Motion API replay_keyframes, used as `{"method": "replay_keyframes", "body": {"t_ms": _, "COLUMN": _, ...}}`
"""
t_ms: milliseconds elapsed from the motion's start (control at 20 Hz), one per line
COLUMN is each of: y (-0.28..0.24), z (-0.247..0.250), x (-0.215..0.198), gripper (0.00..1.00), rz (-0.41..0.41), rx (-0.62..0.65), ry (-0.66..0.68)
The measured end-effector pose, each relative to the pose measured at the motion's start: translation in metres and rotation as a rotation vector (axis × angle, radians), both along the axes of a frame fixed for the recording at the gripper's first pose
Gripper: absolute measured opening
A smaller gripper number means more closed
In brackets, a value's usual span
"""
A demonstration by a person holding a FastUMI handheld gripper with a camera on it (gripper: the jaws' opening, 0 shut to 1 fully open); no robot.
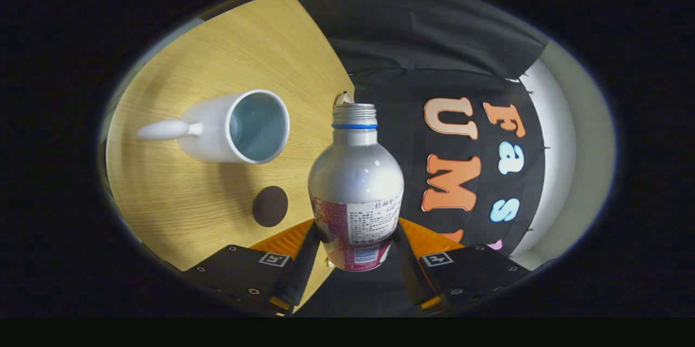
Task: Take the bottle from table, then pour the juice into the cup, finally place the bottle on the coaster
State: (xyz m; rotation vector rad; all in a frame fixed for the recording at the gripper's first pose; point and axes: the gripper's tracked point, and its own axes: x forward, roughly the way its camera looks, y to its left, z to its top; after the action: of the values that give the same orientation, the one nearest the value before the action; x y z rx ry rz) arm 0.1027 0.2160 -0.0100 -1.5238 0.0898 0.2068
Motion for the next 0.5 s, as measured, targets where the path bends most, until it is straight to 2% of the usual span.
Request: {"method": "replay_keyframes", "body": {"t_ms": 500, "y": -0.006, "z": -0.015, "x": -0.004, "gripper": 0.73, "rz": -0.091, "rx": 0.550, "ry": 0.198}}
